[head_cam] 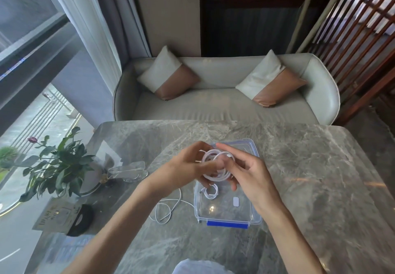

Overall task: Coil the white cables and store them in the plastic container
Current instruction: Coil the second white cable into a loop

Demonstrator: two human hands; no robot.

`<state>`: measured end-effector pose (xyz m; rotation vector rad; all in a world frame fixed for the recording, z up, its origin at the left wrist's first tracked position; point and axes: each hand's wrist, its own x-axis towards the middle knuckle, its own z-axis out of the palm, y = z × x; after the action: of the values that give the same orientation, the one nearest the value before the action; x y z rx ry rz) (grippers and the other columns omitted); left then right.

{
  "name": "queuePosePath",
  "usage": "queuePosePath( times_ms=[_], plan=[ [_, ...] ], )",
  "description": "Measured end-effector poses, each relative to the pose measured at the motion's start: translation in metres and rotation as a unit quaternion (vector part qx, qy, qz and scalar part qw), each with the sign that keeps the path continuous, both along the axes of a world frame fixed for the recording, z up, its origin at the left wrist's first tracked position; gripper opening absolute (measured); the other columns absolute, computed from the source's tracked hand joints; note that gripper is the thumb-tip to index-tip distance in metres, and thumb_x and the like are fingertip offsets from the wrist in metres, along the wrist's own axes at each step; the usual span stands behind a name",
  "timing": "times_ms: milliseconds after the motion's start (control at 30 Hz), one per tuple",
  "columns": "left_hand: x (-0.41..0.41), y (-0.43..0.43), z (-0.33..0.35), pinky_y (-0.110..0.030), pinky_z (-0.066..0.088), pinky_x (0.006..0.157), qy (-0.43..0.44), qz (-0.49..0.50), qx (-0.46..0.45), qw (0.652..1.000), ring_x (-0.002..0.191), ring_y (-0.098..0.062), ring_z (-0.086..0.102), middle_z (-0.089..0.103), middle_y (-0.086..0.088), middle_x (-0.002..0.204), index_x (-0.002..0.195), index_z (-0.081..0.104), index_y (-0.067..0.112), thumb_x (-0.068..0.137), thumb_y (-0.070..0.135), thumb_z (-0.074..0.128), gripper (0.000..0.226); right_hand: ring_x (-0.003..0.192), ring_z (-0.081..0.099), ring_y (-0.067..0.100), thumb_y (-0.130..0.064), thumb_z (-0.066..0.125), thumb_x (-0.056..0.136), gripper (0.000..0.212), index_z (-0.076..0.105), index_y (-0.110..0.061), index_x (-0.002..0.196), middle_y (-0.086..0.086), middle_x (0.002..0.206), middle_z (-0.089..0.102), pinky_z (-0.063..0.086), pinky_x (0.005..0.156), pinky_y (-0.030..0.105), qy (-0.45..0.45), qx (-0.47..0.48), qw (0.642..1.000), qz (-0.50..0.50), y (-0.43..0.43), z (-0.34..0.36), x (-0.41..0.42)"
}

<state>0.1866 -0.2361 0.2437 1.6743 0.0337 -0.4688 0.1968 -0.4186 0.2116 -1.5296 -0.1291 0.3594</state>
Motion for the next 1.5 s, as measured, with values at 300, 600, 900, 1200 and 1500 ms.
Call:
queuePosePath(
  times_ms=[300, 600, 900, 1200, 1500],
  plan=[
    [-0.02, 0.01, -0.002, -0.045, 0.052, 0.102, -0.011, 0.049, -0.169, 0.984, 0.112, -0.04, 0.066, 0.068, -0.028, 0.118, 0.121, 0.069, 0.01, 0.092, 0.011, 0.068, 0.029, 0.049, 0.056, 0.006, -0.041, 0.068, 0.084, 0.032, 0.075, -0.037, 0.116, -0.008, 0.084, 0.079, 0.046, 0.043, 0.016, -0.015, 0.028, 0.998, -0.055, 0.007, 0.009, -0.001],
    [-0.018, 0.005, -0.003, -0.036, 0.056, 0.094, -0.042, 0.092, -0.152, 0.983, 0.102, -0.029, 0.073, 0.076, -0.014, 0.109, 0.12, 0.071, 0.017, 0.092, 0.013, 0.067, 0.028, 0.052, 0.061, 0.002, -0.026, 0.066, 0.095, 0.023, 0.076, -0.034, 0.114, -0.007, 0.091, 0.081, 0.049, 0.044, 0.017, -0.032, 0.023, 0.994, -0.102, 0.011, 0.013, -0.006],
    [-0.016, -0.013, -0.01, -0.043, 0.059, 0.065, -0.126, 0.091, 0.121, 0.98, 0.061, -0.017, 0.074, 0.073, -0.006, 0.071, 0.089, 0.048, 0.022, 0.09, 0.021, 0.066, 0.018, 0.051, 0.061, 0.002, -0.025, 0.07, 0.093, 0.016, 0.075, -0.03, 0.108, -0.012, 0.079, 0.075, 0.047, 0.046, 0.015, -0.03, -0.053, 0.996, -0.059, 0.006, 0.01, 0.0],
    [-0.006, -0.016, -0.018, -0.03, 0.052, 0.049, -0.11, -0.004, 0.225, 0.968, 0.038, -0.016, 0.062, 0.065, -0.005, 0.051, 0.094, 0.033, 0.021, 0.097, 0.031, 0.049, 0.019, 0.046, 0.063, 0.008, -0.019, 0.064, 0.097, 0.01, 0.069, -0.017, 0.106, 0.002, 0.084, 0.076, 0.048, 0.045, 0.019, 0.003, -0.076, 0.994, -0.083, 0.006, -0.005, 0.003],
    [-0.005, -0.019, -0.023, -0.041, 0.058, 0.046, -0.046, 0.039, 0.115, 0.992, 0.052, -0.04, 0.069, 0.067, -0.014, 0.066, 0.102, 0.034, 0.023, 0.098, 0.022, 0.052, 0.019, 0.049, 0.063, 0.009, -0.024, 0.067, 0.095, 0.007, 0.064, -0.021, 0.1, -0.003, 0.084, 0.072, 0.05, 0.048, 0.021, 0.002, -0.078, 0.995, -0.055, 0.004, -0.009, 0.006]
  ],
)
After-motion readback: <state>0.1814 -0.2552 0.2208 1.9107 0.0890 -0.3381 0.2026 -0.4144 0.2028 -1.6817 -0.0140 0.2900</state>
